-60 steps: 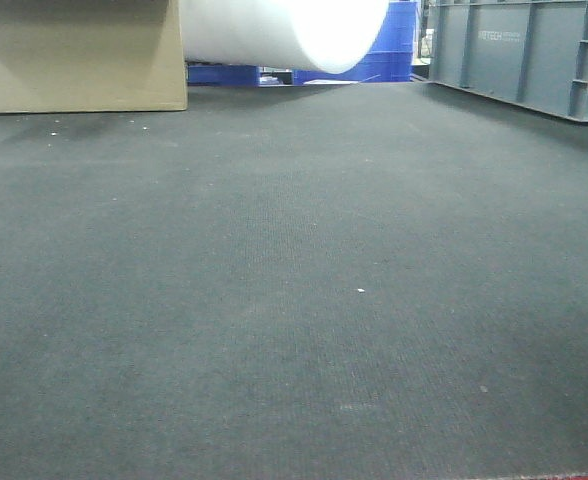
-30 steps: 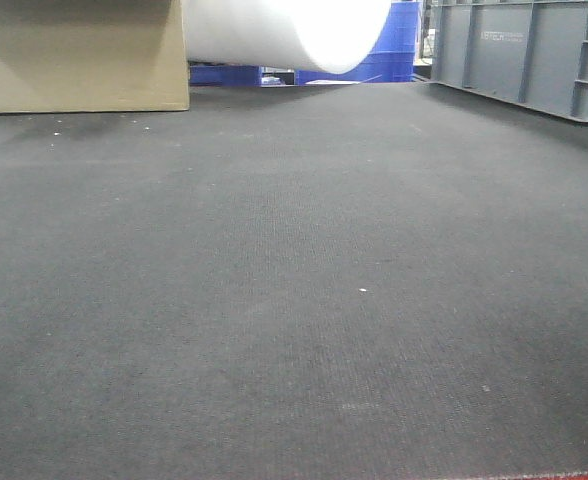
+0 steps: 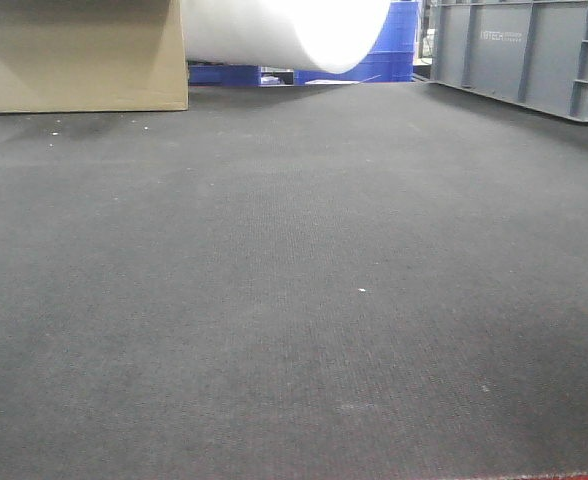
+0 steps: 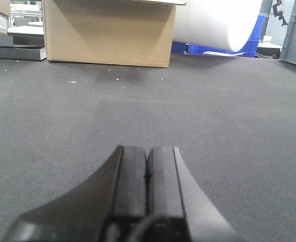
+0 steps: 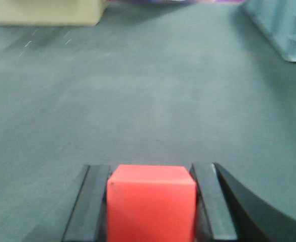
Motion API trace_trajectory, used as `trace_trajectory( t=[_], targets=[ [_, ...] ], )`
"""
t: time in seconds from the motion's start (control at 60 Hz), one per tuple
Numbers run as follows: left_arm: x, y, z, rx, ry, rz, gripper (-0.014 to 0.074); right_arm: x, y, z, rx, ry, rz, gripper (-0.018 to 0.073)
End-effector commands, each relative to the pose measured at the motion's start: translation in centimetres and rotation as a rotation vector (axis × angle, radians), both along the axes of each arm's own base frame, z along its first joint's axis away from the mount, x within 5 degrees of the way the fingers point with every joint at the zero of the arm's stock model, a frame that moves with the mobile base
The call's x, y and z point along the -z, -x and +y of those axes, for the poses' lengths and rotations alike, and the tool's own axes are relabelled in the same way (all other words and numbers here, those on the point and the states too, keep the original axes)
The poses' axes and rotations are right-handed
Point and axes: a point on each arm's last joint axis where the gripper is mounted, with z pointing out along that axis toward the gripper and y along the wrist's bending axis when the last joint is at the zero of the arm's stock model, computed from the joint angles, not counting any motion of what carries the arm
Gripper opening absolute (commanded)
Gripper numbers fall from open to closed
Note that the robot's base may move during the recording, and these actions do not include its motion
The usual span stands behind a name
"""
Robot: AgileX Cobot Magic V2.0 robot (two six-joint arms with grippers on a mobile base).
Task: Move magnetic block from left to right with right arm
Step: 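Position the base at the second table, cube held in right gripper, then lower the red cube onto the felt with the right gripper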
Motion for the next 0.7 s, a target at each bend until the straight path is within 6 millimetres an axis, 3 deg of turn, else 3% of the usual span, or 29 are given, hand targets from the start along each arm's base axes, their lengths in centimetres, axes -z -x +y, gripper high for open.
trace_trajectory(
  t=[0.0,0.2,0.434,0.567,0.684],
  targets=[
    [-0.6,0.2,0.0,-0.001,0.014,-0.095,-0.0116,-2.6,-3.0,1.8,-0.074,-0.005,-0.093,0.0141],
    [-0.6,0.2,0.0,-0.001,0.014,-0.095,-0.0116,-3.6,-9.9,5.5,-0.146,-0.039,0.031,0.0141],
    [-0.6,0.2,0.0,-0.001,0.014,-0.095,-0.0116,-2.3,-17.0,11.1,-0.257,0.037,0.156,0.0141],
    [-0.6,0.2,0.0,-0.001,0.014,-0.095,-0.0116,0.6,-20.5,14.5,-0.299,0.079,0.253,0.0141],
    [-0.6,0.2,0.0,-0.001,0.014,-0.095,-0.0116,3.7,-23.1,16.3,-0.303,0.110,0.333,0.0141]
  ],
)
